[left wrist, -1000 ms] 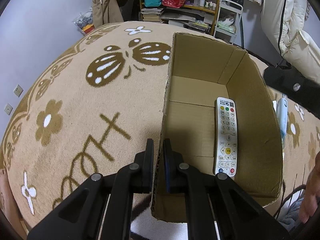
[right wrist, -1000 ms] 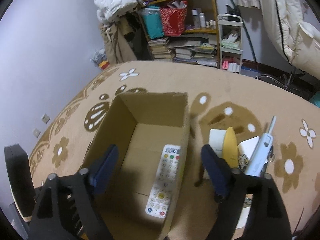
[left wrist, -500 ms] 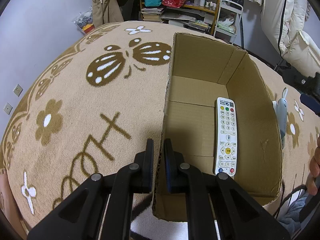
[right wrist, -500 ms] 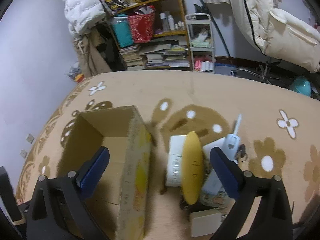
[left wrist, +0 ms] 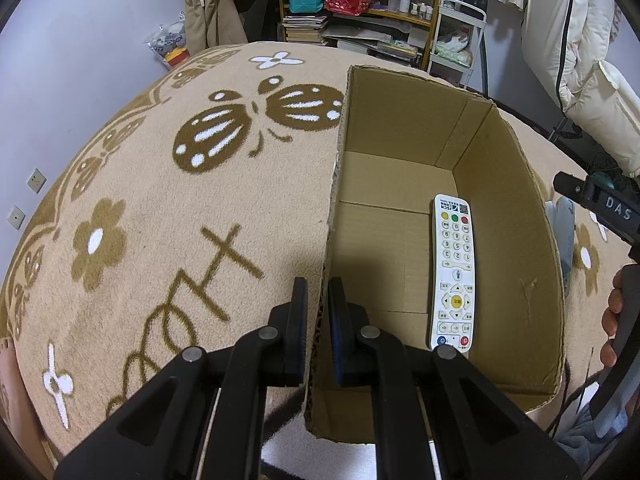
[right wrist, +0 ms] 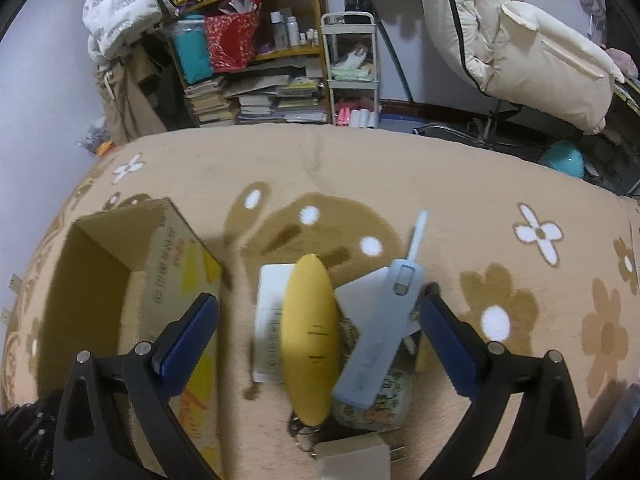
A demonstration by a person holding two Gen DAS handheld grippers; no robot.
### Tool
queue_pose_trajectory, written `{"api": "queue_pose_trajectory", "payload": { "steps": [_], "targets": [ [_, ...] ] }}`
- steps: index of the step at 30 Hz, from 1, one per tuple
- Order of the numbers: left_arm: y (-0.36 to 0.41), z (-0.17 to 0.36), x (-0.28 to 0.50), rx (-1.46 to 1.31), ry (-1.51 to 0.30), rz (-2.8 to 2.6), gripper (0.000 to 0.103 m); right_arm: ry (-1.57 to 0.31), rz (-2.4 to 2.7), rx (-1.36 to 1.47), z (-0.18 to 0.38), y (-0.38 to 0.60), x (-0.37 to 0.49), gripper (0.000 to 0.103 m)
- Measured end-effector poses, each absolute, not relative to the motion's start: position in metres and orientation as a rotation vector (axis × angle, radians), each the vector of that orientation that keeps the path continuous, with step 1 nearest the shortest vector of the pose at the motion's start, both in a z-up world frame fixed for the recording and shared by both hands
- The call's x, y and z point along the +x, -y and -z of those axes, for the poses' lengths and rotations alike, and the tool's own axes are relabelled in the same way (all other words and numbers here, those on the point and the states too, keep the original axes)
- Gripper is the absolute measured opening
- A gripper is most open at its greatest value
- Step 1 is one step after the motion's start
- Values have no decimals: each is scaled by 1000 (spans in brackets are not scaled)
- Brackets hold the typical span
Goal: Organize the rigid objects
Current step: 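Move the right tool back over the item pile to the blue power bank, then close the right tool around the light blue power bank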
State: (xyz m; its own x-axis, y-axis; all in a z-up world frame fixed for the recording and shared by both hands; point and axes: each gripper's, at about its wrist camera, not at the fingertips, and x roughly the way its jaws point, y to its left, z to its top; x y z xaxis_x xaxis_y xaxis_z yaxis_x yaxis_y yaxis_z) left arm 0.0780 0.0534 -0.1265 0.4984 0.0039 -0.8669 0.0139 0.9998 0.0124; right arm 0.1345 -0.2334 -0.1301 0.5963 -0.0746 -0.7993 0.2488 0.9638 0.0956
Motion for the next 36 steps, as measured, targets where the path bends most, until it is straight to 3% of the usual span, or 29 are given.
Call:
{"api": "queue_pose_trajectory", "payload": {
  "steps": [18,20,25,31,36],
  "targets": [
    [-54,125,77,16,-1050,8,11,-1036,338,211,156,268,139,103],
    [-55,125,77,19,-1049,8,11,-1057,350,210,161,268,139,93],
    [-55,125,77,15,-1050,9,11,-1086,327,247,169,266,139,91],
    [-56,125,77,13,-1050,9,11,-1176,361,255,184,260,139,54],
    [-56,125,77,6,-1052,11,11,-1170,393,238,186,252,134,50]
  ]
}}
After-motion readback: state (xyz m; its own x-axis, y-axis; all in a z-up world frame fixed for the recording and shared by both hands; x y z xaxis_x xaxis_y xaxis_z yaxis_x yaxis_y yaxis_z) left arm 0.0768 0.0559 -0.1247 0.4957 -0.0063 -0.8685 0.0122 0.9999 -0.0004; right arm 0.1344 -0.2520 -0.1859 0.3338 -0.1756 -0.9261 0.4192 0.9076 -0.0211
